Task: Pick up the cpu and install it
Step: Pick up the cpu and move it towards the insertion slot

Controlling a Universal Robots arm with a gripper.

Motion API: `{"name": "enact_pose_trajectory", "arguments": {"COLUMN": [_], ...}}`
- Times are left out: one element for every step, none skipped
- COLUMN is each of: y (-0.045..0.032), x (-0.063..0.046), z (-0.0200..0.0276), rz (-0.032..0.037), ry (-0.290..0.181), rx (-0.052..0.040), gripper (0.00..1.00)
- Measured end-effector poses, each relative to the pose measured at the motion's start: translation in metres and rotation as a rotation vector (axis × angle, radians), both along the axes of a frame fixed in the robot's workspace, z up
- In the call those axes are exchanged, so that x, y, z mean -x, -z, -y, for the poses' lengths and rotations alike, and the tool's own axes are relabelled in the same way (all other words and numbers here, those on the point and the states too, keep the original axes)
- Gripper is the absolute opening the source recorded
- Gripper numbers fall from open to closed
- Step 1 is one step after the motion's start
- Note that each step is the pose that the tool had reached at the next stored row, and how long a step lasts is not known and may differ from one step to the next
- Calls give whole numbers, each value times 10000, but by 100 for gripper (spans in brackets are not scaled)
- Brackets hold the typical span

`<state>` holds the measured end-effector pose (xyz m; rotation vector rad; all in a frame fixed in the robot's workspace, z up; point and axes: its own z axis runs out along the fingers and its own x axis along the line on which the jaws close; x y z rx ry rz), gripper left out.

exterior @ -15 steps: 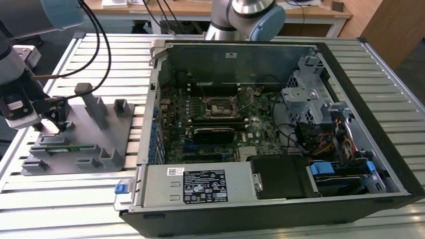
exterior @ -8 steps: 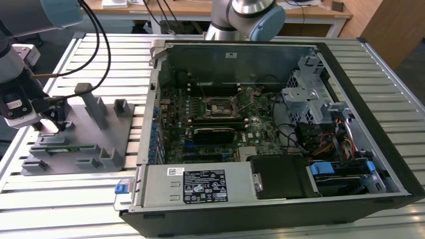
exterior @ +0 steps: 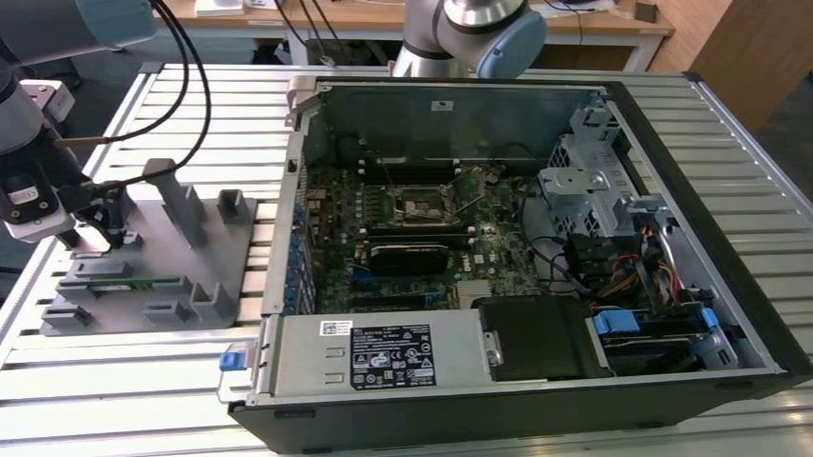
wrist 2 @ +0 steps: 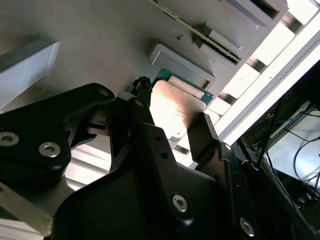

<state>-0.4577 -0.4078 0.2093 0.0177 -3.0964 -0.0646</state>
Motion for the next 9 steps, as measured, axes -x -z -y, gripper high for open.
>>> {"name": "enact_pose_trajectory", "arguments": {"y": [-1,-8,-14,-15,-17,-19,-22,-24,-27], "x": [0,0,0,0,0,0,0,0,0], "z": [0,0,-1,-1,-1,-1,-1,-1,-2], "rz": [0,1,1,1,1,0,0,1,1], "ry": [0,0,0,0,0,0,0,-1,0], "rx": [0,-1,0,-1,-1,0,0,-1,-1], "gripper": [54,54,54,54,54,54,54,54,54]}}
